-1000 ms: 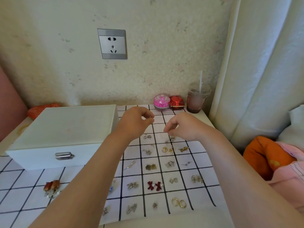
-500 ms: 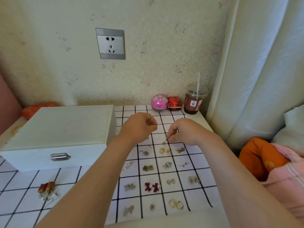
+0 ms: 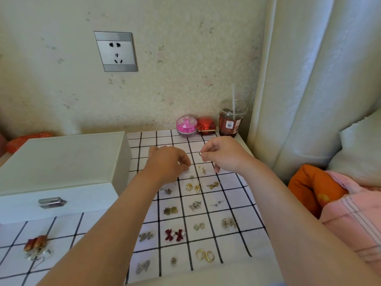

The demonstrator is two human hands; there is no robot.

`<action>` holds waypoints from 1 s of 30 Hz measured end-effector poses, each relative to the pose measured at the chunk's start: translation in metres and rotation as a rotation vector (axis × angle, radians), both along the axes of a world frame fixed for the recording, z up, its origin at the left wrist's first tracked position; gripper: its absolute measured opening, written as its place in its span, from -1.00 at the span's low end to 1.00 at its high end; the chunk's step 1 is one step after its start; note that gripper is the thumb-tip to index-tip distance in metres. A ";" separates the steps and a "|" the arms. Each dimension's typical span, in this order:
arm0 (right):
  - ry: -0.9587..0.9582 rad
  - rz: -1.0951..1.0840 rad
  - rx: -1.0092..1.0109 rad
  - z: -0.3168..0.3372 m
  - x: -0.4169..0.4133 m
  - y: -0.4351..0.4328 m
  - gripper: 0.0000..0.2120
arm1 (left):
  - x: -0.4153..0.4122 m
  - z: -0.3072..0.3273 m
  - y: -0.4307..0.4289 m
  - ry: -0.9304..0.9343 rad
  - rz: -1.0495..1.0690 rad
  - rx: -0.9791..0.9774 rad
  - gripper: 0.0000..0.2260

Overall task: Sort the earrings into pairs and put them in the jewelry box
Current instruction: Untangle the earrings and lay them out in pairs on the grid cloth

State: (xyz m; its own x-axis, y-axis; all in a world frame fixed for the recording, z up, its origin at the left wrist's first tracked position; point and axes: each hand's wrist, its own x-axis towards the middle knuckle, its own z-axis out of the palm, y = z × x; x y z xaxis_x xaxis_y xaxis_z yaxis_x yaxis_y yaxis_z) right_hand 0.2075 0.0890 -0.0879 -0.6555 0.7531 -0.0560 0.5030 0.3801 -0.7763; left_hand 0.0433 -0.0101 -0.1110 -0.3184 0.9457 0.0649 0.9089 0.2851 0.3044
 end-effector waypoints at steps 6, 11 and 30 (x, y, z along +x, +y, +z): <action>-0.116 0.029 0.078 -0.006 0.001 0.001 -0.86 | -0.002 0.012 -0.007 0.020 -0.034 0.040 -0.89; -0.138 0.031 0.076 -0.008 -0.005 0.001 -0.89 | -0.008 0.036 -0.032 -0.153 -0.062 -0.036 -0.90; -0.100 0.048 0.201 -0.011 -0.017 -0.016 -0.92 | -0.003 0.032 -0.055 -0.093 -0.158 -0.295 -0.95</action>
State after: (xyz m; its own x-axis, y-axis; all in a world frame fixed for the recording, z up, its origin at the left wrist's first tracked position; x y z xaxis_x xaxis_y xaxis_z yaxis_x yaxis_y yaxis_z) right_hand 0.1903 0.0730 -0.0992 -0.6896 0.7237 0.0256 0.5511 0.5475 -0.6297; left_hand 0.0398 -0.0650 -0.0789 -0.1578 0.9576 -0.2409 0.9210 0.2308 0.3140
